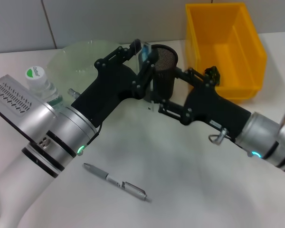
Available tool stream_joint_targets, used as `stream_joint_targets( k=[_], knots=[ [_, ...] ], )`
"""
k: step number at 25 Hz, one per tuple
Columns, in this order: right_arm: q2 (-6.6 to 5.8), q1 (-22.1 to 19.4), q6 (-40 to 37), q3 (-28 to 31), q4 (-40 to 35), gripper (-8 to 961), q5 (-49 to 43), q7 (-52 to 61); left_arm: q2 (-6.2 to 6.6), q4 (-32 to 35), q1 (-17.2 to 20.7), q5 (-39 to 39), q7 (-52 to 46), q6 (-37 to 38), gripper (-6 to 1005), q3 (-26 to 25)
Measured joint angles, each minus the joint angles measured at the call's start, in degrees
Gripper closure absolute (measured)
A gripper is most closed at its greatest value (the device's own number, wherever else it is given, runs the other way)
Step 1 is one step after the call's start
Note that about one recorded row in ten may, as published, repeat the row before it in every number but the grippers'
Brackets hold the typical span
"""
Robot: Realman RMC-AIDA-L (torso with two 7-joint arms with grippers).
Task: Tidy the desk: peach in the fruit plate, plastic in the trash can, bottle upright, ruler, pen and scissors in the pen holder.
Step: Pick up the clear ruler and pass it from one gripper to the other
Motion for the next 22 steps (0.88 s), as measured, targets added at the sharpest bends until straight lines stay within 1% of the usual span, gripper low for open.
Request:
stream_joint_targets(
  k=[11,22],
  knots=[
    [-0.04,5.8,4.4,0.5,3.0,232,0.0,-0.8,0.00,0.2,-0.5,-0.2,1.3,-0.2,611,0.7],
    [-0.04,6.1,4.7,0.6,3.1,260,0.0,-0.8,0.00,0.3,-0.5,-0.3,1.3,0.2,611,1.4]
  ],
)
